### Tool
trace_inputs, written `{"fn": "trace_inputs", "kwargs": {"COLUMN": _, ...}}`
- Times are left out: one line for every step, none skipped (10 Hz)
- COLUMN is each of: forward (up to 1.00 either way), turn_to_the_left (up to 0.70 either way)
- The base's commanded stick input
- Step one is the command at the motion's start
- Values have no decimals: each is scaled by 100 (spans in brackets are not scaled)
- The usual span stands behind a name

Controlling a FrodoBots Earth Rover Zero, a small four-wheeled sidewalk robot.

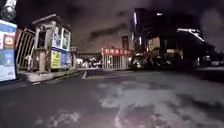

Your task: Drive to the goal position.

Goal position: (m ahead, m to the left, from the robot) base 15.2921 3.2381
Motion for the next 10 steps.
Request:
{"fn": "trace_inputs", "kwargs": {"forward": 45, "turn_to_the_left": 27}}
{"fn": "trace_inputs", "kwargs": {"forward": 45, "turn_to_the_left": 13}}
{"fn": "trace_inputs", "kwargs": {"forward": 45, "turn_to_the_left": 0}}
{"fn": "trace_inputs", "kwargs": {"forward": 45, "turn_to_the_left": 0}}
{"fn": "trace_inputs", "kwargs": {"forward": 45, "turn_to_the_left": 0}}
{"fn": "trace_inputs", "kwargs": {"forward": 45, "turn_to_the_left": 0}}
{"fn": "trace_inputs", "kwargs": {"forward": 45, "turn_to_the_left": 0}}
{"fn": "trace_inputs", "kwargs": {"forward": 45, "turn_to_the_left": 0}}
{"fn": "trace_inputs", "kwargs": {"forward": 45, "turn_to_the_left": 0}}
{"fn": "trace_inputs", "kwargs": {"forward": 45, "turn_to_the_left": 0}}
